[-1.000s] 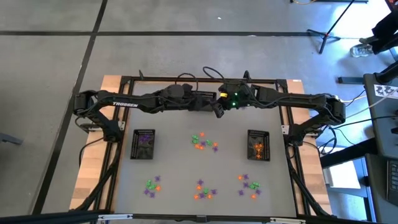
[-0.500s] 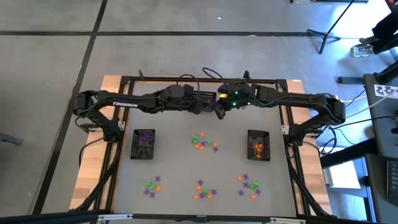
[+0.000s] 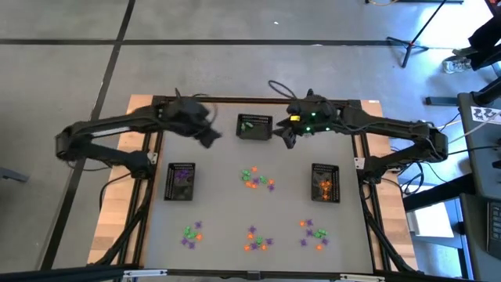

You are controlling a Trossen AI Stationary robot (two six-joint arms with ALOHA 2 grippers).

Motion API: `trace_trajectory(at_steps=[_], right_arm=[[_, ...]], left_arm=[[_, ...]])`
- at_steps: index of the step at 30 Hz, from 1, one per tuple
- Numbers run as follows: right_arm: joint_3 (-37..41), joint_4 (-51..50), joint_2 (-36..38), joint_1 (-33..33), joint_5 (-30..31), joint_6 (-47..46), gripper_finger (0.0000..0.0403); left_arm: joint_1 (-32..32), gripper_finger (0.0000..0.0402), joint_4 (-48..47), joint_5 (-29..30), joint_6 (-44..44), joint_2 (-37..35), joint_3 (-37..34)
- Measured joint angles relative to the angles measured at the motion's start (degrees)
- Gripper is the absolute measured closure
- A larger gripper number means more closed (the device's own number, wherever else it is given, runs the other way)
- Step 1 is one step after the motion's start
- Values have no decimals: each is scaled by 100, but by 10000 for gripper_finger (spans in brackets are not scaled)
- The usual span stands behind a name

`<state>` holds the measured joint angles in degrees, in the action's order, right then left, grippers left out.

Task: Sort Halloween decoration
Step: Put the violet spider toy into the left bin

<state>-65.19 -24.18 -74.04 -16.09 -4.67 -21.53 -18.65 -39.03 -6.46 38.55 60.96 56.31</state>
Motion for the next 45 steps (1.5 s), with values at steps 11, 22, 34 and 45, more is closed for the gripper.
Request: trace_trajectory(at_steps=[11, 22, 34, 45], right_arm=[[-7, 15, 157, -611, -125, 191, 185], [-7, -731, 157, -729, -127, 375, 185], [5, -2660, -317, -2304, -61, 926, 185], [181, -2673, -1627, -3100, 52, 1305, 185]], left_arm=[[1241, 398, -3212, 327, 932, -624, 0], [1362, 261, -3495, -761, 455, 5, -278], [1321, 236, -1314, 120, -21, -133, -343], [1289, 246, 939, 344, -557, -135, -343]])
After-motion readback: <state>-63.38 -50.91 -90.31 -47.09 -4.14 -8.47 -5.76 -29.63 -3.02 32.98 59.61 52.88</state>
